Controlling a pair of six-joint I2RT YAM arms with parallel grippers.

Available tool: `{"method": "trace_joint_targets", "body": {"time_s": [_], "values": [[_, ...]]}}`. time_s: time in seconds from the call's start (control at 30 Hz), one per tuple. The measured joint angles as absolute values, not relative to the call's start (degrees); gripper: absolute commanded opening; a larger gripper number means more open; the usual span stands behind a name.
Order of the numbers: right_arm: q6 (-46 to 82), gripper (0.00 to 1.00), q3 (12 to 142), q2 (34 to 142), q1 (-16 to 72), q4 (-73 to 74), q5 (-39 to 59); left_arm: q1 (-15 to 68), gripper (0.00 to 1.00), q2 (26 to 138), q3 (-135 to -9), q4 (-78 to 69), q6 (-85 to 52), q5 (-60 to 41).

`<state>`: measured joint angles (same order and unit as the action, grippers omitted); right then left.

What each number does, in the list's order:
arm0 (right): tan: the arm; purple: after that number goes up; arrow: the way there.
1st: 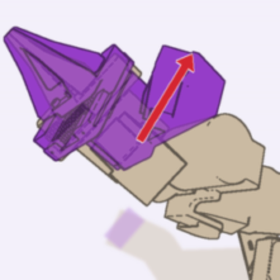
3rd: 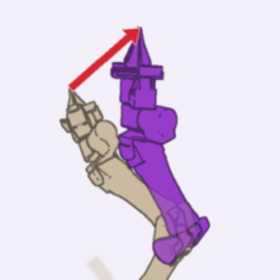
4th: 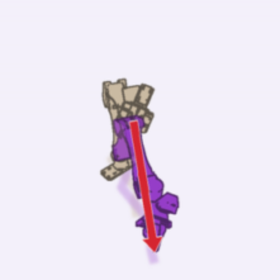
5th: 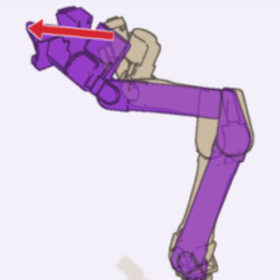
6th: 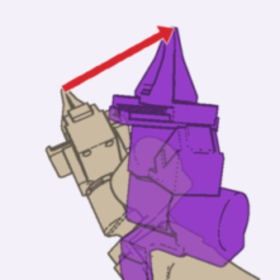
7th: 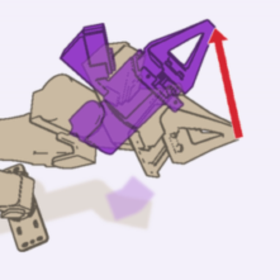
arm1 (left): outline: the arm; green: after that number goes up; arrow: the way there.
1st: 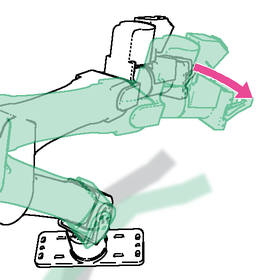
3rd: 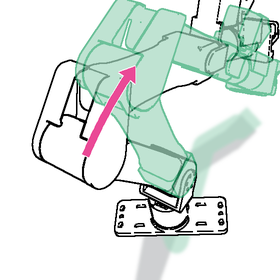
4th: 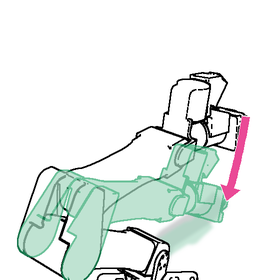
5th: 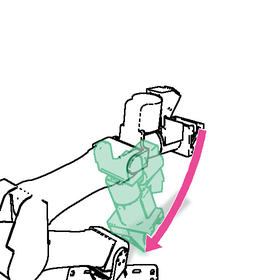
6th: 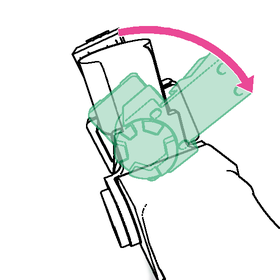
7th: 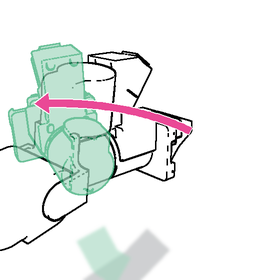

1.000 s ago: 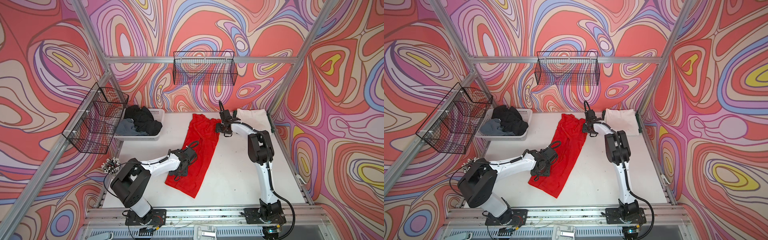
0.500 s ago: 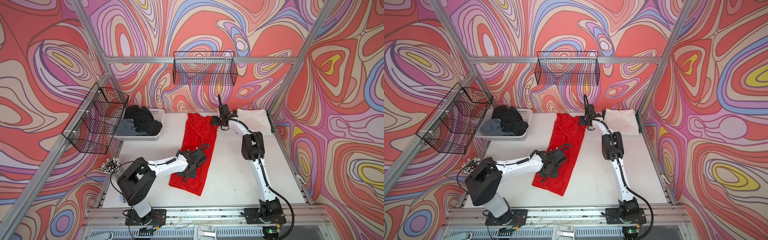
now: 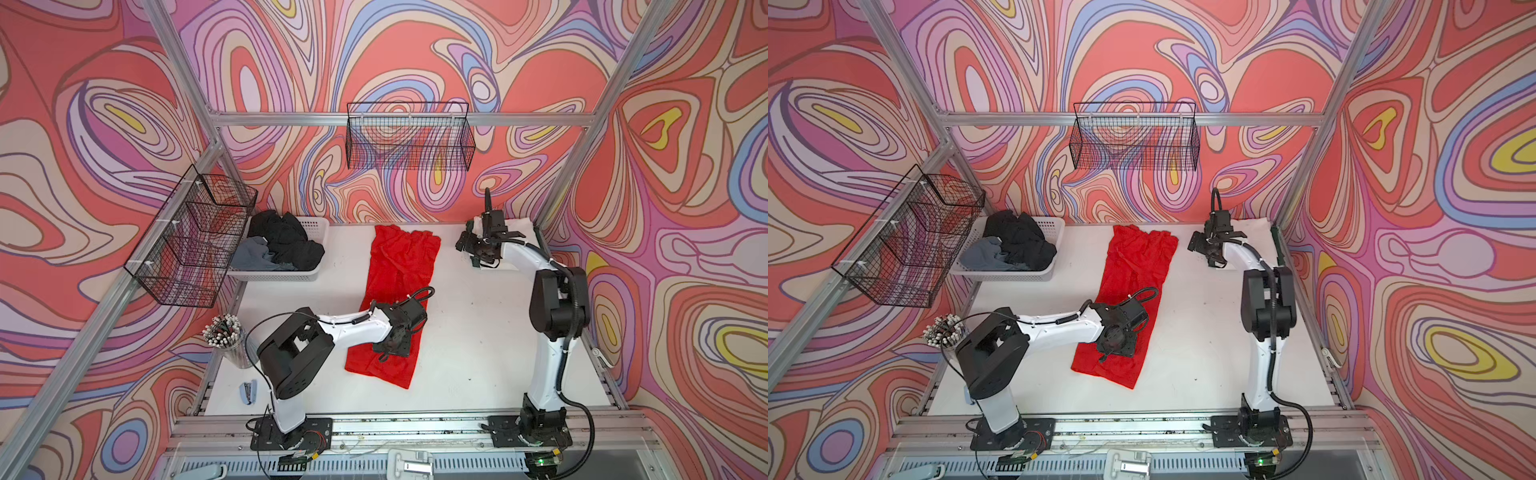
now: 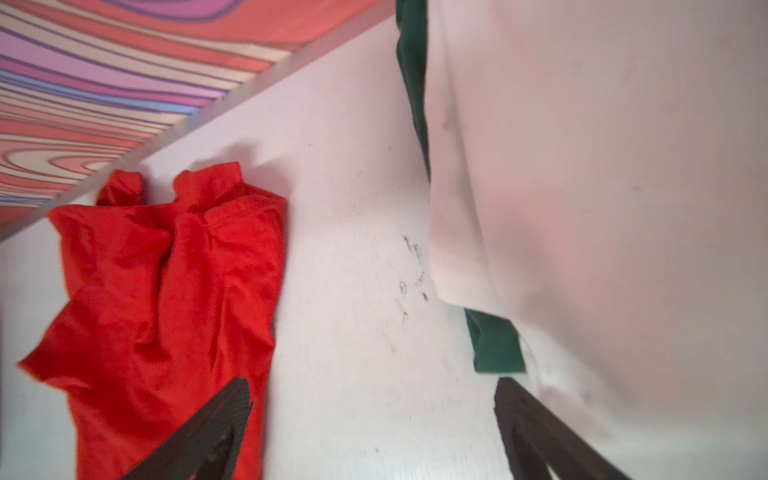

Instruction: Fold and stack the t-shirts

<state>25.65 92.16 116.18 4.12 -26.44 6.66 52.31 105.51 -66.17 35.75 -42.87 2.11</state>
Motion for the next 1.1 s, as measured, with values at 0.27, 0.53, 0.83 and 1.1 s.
{"method": "trace_joint_targets", "body": {"time_s": [0.27, 0.53, 0.83, 1.1], "values": [[28.40, 0.97, 70.52, 94.56, 1.67, -24.32, 4.25, 52.03, 0.58, 111.28, -74.39, 32.10, -38.65, -5.78], [28.71, 0.95, 56.75, 81.87, 1.52, -25.28, 5.91, 52.21, 0.78, 105.82, -68.64, 27.66, -38.76, -6.07], [28.18, 0.87, 42.19, 68.55, 5.93, -29.78, 11.00, 51.79, 0.83, 86.11, -57.95, 29.98, -40.36, 0.93], [37.52, 0.72, 30.76, 64.12, 22.55, -26.92, 15.14, 50.28, 0.76, 81.21, -42.15, 30.17, -45.91, 1.56]]}}
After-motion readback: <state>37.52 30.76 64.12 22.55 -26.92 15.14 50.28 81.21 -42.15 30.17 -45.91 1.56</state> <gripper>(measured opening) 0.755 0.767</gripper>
